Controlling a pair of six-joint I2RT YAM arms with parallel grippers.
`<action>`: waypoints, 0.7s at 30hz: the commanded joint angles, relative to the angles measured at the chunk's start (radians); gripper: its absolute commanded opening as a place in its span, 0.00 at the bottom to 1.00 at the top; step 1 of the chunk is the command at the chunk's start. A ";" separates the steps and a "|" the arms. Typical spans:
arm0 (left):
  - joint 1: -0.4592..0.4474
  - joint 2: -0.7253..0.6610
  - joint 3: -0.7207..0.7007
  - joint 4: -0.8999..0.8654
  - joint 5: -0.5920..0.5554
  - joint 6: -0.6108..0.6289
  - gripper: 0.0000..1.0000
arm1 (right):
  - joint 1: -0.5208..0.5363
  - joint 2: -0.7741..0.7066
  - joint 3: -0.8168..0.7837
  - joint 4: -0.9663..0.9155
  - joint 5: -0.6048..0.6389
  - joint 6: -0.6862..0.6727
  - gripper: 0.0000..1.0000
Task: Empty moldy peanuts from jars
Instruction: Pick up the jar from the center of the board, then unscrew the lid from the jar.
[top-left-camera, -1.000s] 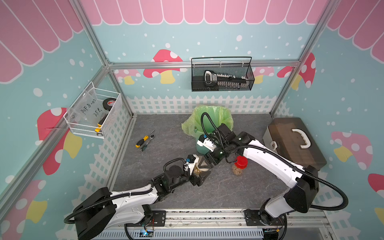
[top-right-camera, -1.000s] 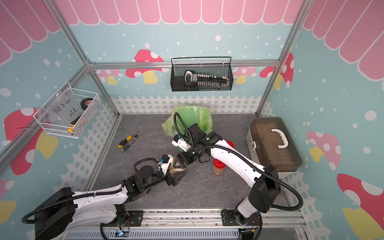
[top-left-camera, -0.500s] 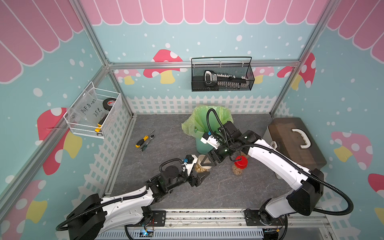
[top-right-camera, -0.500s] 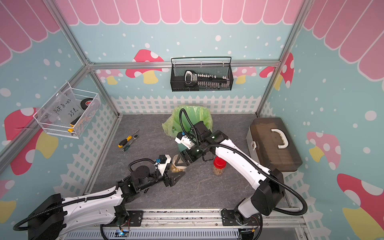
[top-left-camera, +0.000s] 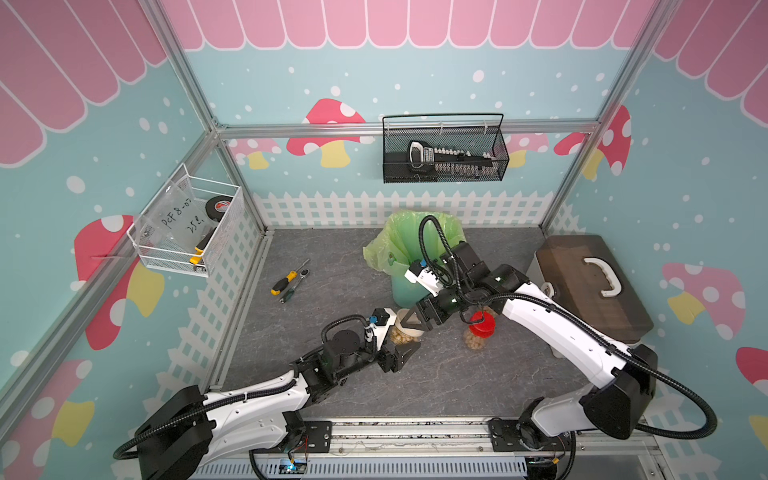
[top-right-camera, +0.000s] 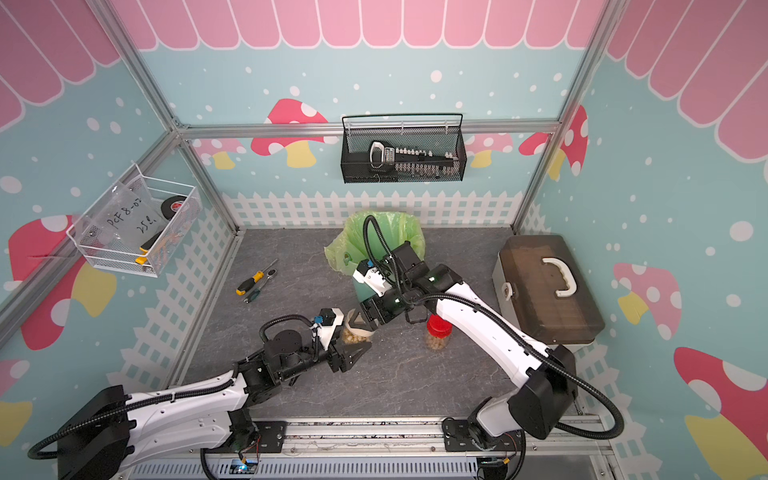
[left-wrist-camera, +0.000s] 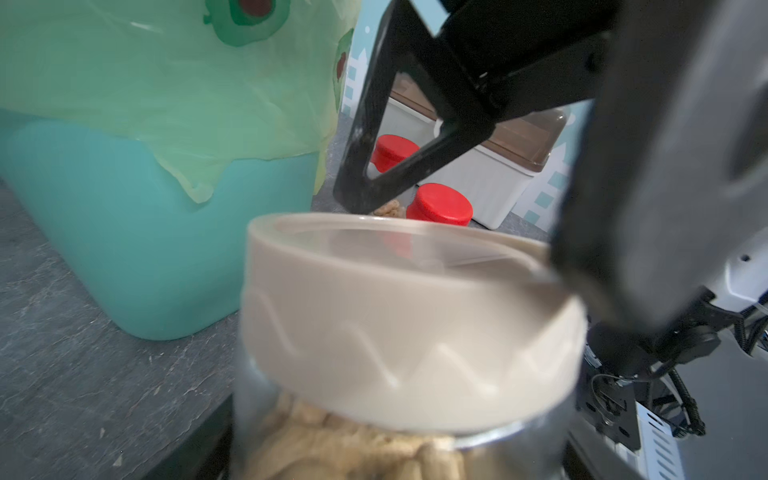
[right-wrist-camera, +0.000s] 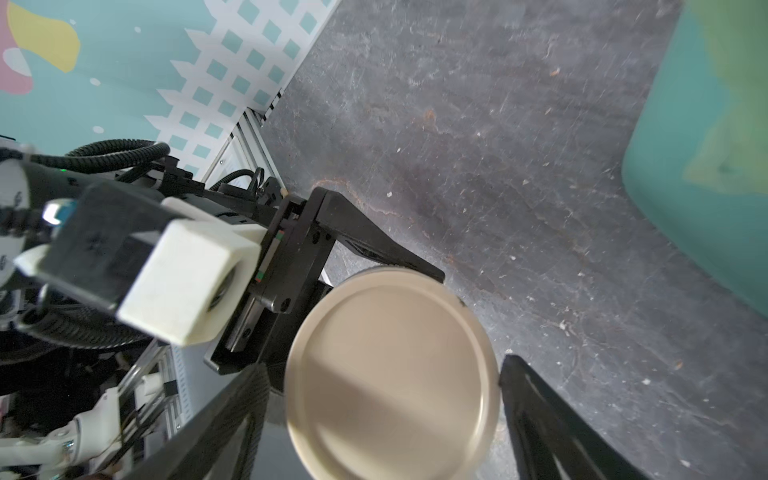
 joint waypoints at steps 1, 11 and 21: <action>-0.004 -0.036 -0.018 0.085 -0.080 -0.015 0.50 | 0.043 -0.127 -0.133 0.293 0.105 0.210 0.90; -0.004 -0.089 -0.012 0.088 -0.088 -0.059 0.49 | 0.204 -0.257 -0.330 0.542 0.397 0.289 0.95; -0.004 -0.069 -0.015 0.159 -0.108 -0.113 0.48 | 0.209 -0.319 -0.484 0.786 0.539 0.395 0.99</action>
